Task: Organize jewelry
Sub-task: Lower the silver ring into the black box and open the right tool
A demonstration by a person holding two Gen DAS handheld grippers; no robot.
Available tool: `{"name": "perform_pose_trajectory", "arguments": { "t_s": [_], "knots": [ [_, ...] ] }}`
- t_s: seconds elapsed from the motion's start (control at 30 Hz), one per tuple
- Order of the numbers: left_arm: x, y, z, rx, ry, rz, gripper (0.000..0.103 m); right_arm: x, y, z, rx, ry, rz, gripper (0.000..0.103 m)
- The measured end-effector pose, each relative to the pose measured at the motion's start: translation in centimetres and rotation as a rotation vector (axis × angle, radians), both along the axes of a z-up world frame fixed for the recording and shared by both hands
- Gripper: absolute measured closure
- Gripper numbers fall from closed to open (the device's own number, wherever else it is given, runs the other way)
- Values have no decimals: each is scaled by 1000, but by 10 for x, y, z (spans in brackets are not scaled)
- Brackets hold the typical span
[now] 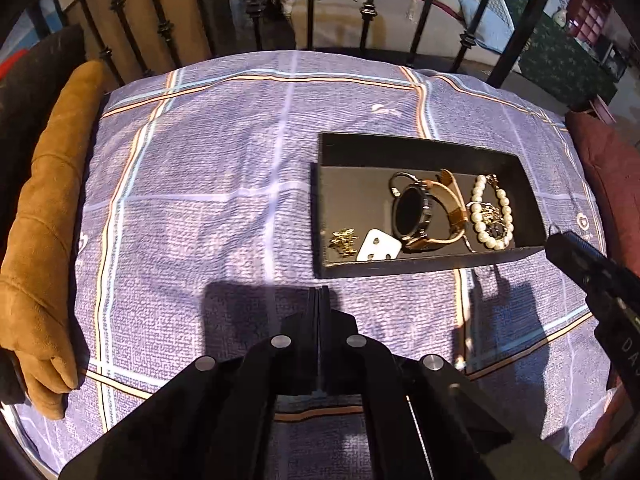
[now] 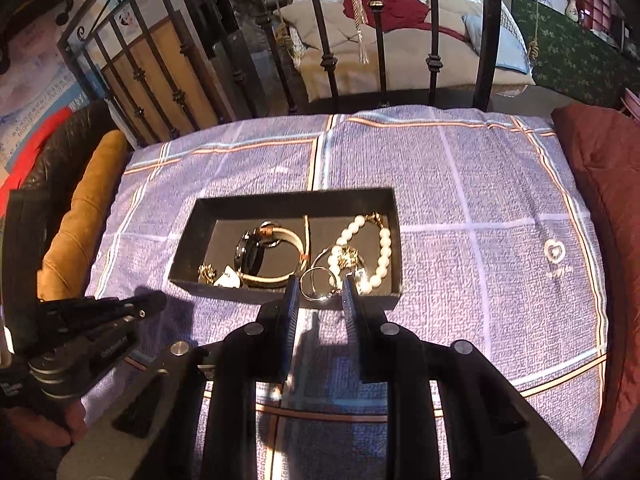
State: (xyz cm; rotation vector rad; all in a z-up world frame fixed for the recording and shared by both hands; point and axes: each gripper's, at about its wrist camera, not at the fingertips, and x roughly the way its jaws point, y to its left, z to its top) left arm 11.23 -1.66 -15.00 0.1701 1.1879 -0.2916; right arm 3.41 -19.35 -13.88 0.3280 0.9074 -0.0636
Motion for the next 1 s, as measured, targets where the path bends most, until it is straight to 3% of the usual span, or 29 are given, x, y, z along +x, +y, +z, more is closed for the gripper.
{"name": "perform_pose_trajectory", "arguments": {
  "t_s": [0.47, 1.0],
  "knots": [
    [32, -54, 31, -29, -67, -71, 103, 25, -8, 10, -11, -42, 4, 80],
    [52, -71, 19, -35, -38, -81, 103, 48, -14, -4, -40, -10, 18, 80]
  ]
}}
